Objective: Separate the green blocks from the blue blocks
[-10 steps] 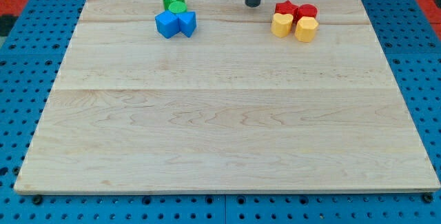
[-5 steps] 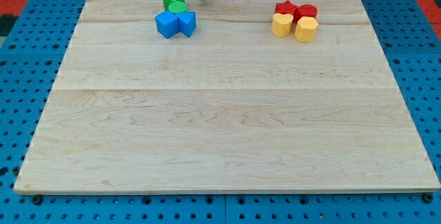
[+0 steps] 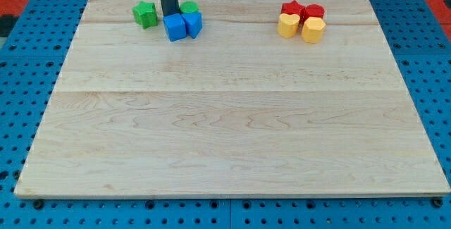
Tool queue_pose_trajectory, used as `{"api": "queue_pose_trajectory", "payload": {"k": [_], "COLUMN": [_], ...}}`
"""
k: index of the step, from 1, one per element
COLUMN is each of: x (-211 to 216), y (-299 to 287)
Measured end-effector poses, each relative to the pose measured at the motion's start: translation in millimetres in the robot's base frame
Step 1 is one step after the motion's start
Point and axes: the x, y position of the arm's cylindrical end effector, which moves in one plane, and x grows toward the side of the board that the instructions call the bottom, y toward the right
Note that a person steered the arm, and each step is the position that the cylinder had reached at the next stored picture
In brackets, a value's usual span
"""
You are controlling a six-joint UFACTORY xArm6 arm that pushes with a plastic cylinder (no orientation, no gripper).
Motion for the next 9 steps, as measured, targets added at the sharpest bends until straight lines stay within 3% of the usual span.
{"api": "queue_pose_trajectory", "payload": {"k": [6, 9], "x": [-12, -12], "y": [85, 87]}}
